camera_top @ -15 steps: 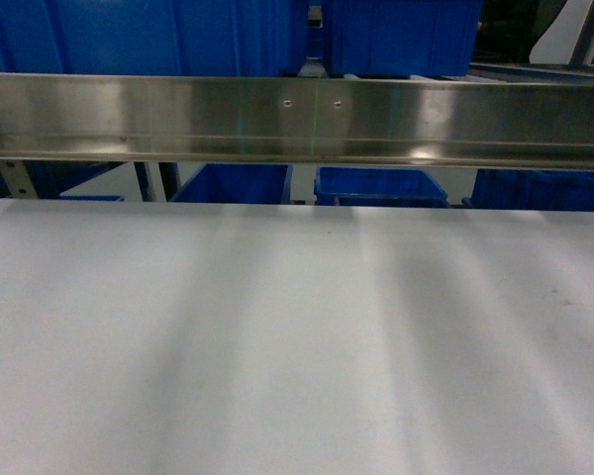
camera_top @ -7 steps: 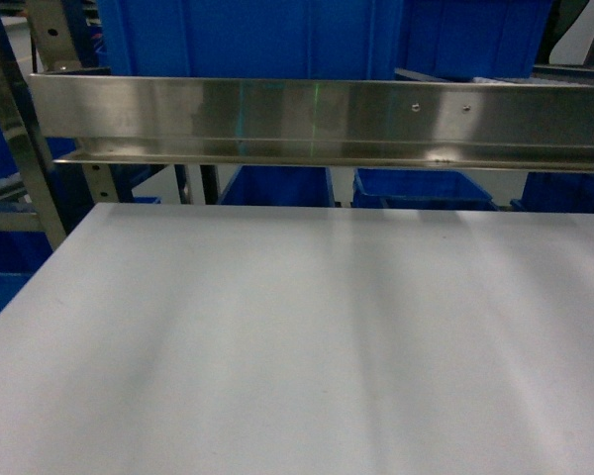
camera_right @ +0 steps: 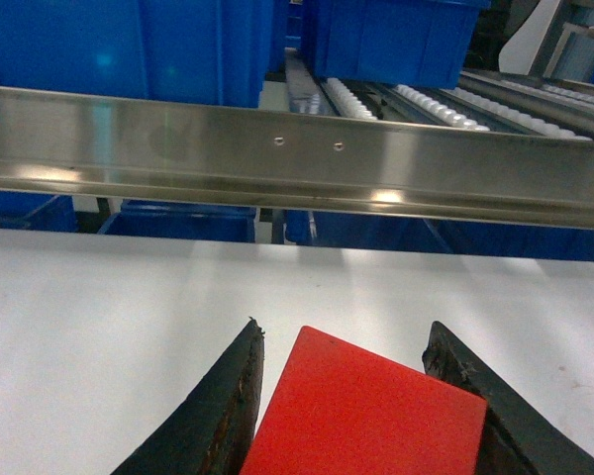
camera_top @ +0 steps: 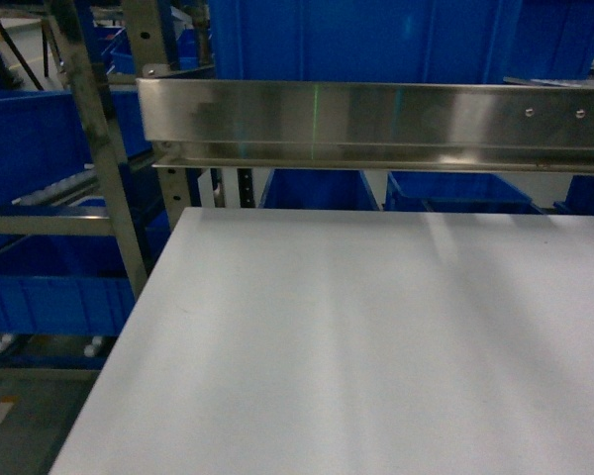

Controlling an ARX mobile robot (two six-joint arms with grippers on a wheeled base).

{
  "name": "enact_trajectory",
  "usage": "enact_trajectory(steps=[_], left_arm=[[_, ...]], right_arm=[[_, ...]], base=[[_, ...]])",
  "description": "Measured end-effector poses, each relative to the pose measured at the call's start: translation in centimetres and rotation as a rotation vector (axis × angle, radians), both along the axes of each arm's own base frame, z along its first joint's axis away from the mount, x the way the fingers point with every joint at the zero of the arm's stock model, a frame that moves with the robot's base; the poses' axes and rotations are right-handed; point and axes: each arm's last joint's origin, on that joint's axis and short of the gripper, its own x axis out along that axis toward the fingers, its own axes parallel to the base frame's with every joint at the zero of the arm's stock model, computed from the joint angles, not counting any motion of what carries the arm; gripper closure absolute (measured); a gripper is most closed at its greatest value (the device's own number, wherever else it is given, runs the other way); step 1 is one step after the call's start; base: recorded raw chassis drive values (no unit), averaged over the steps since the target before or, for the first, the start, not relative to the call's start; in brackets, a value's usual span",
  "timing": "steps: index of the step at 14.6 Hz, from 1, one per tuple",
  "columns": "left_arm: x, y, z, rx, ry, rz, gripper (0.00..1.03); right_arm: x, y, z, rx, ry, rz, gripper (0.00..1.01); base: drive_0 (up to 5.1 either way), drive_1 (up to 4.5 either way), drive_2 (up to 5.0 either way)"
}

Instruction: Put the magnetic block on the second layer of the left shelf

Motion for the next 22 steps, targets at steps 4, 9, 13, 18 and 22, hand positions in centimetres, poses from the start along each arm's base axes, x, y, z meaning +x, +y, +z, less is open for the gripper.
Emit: enact_trajectory(steps=[4,9,13,18,22], left_arm=[[0.00,0.00,0.01,0.000,-0.001,0.000,0.05],[0.00,0.00,0.00,0.000,0.000,0.000,0.05],[0.00,0.00,0.00,0.000,0.000,0.000,0.05],[0.00,0.00,0.00,0.000,0.000,-0.001,0.05],[0.00,0.00,0.02,0.000,-0.002,0.000,0.05]], right_arm=[[-0.01,0.00,0.03,0.000,-0.003,0.000,0.59],[0.00,0.00,0.01,0.000,-0.001,0.000,0.59],[0.00,0.00,0.01,0.000,-0.001,0.000,0.59],[-0.01,0.00,0.02,0.000,-0.002,0.000,0.59],[0.00,0.01,0.00,0.000,0.000,0.001,0.59]], base=[[-5.0,2.42,2.4],[-5.0,2.48,2.5],[-5.1,2.37,2.4],[-5.1,2.37,2.4],[-4.9,2.51,2.5]])
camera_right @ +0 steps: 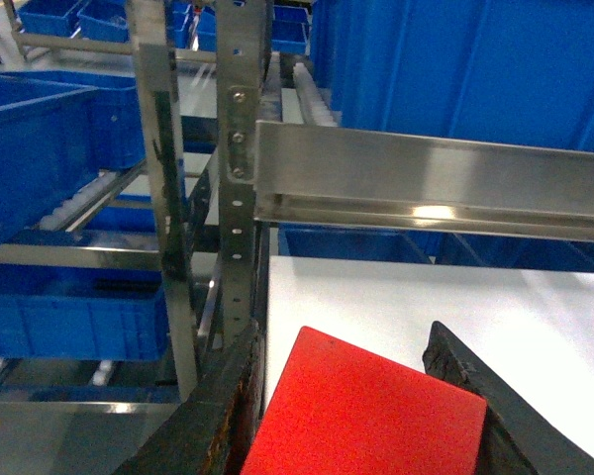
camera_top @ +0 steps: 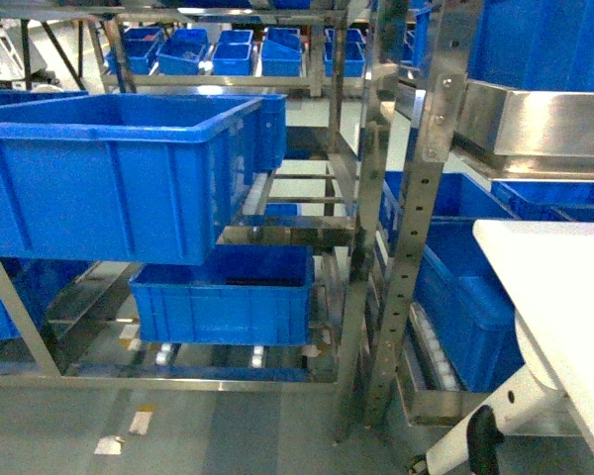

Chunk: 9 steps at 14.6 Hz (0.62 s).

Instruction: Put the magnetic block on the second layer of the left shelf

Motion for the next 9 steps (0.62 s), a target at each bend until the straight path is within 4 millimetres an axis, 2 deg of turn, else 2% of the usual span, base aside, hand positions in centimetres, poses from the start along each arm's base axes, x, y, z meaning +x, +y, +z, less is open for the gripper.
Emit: enact_trajectory(steps=[9], left_arm=[[0.00,0.00,-0.02,0.000,0.002,0.000,0.05]], right_arm=[[0.00,0.00,-0.02,0.000,0.002,0.000,0.59]], base=[[-5.0,2.48,2.5]])
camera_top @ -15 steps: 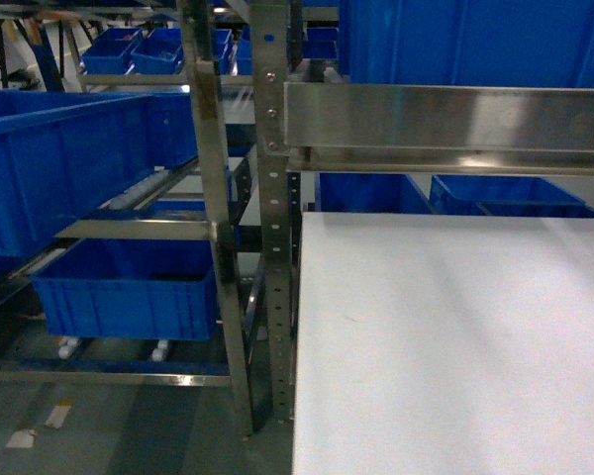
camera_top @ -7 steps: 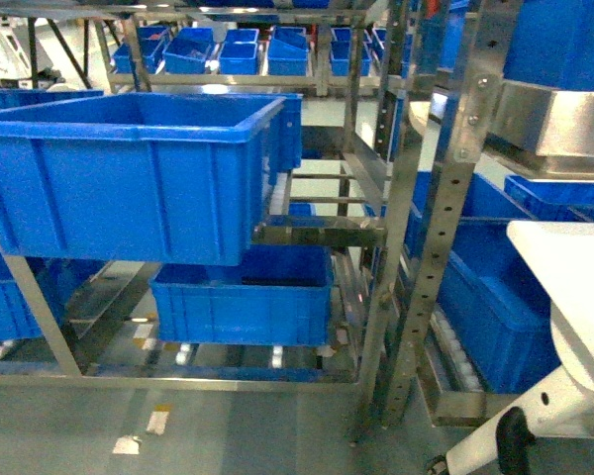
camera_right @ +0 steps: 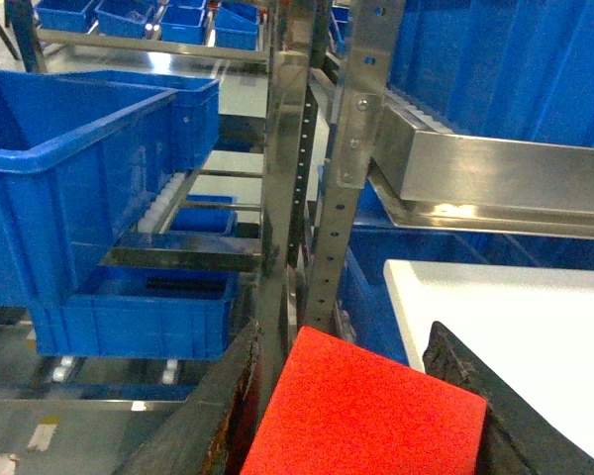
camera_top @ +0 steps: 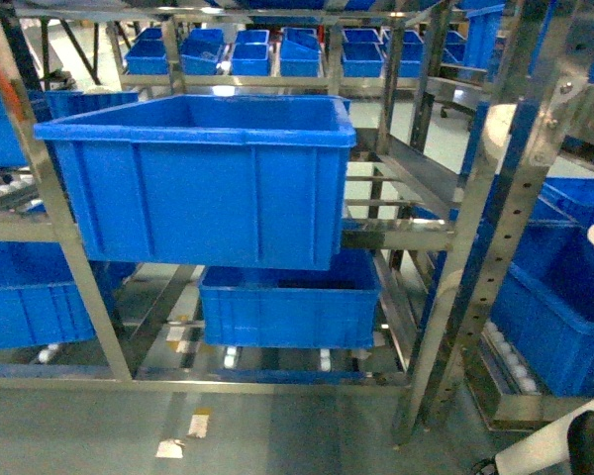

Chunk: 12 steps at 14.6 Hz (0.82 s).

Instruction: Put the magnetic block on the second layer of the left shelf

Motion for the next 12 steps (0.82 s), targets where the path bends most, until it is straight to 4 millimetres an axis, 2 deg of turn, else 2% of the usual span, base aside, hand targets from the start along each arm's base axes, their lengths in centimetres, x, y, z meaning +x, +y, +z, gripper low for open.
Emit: enact_trajectory(steps=[12], left_arm=[[0.00,0.00,0.00,0.000,0.000,0.000,0.05]], right_arm=[[-0.02,0.00,0.07,0.000,-0.006,0.000,0.59]], base=[[-5.1,2.39,2.4]])
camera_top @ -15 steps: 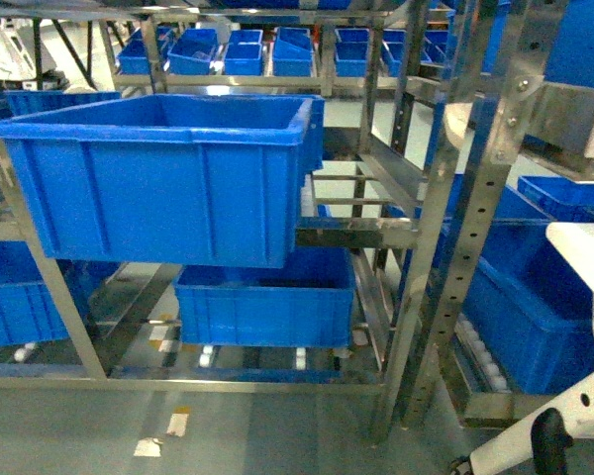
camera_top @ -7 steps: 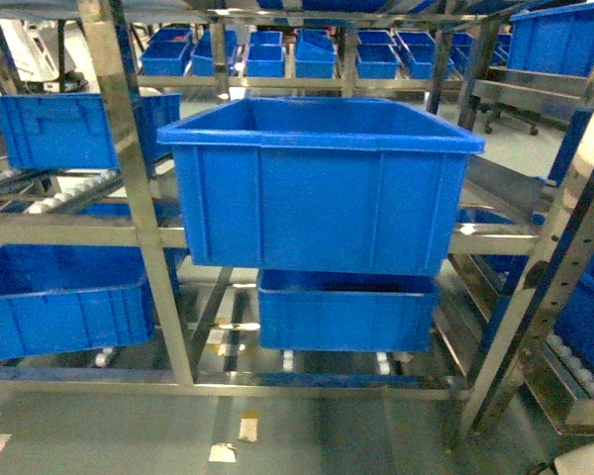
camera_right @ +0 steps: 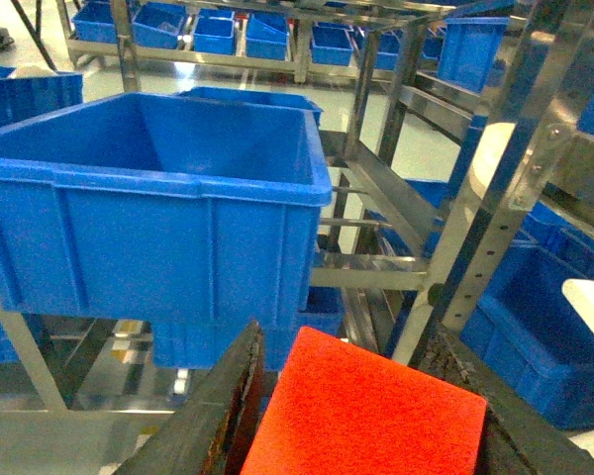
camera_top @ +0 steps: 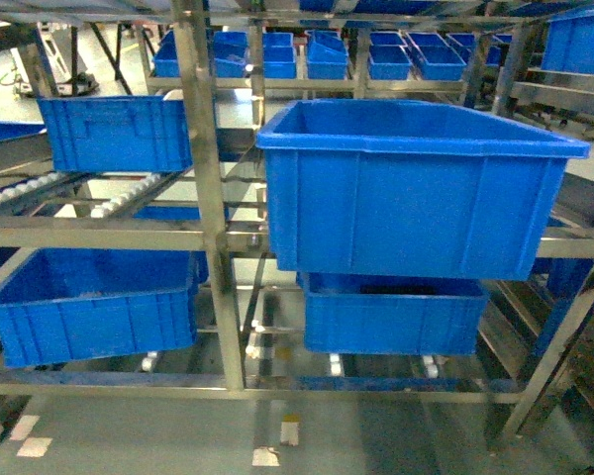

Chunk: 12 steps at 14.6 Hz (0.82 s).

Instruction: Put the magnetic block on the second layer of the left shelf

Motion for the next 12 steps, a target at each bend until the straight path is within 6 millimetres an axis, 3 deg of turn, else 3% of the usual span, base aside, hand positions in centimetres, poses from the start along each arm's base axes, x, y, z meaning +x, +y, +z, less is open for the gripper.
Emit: enact_trajectory(steps=[3,12], left_arm=[[0.00,0.01,-0.02,0.000,0.002,0.004,0.05],[0.00,0.00,-0.03,0.000,0.002,0.000,0.05]], right_arm=[[0.02,0.04,0.00,0.000,-0.001,0.009,0.59],[-0.04,0.02,0.00,0.000,-0.001,0.004,0.59]], base=[[0.0,0.00,0.0],[0.0,4.38,-4.3]])
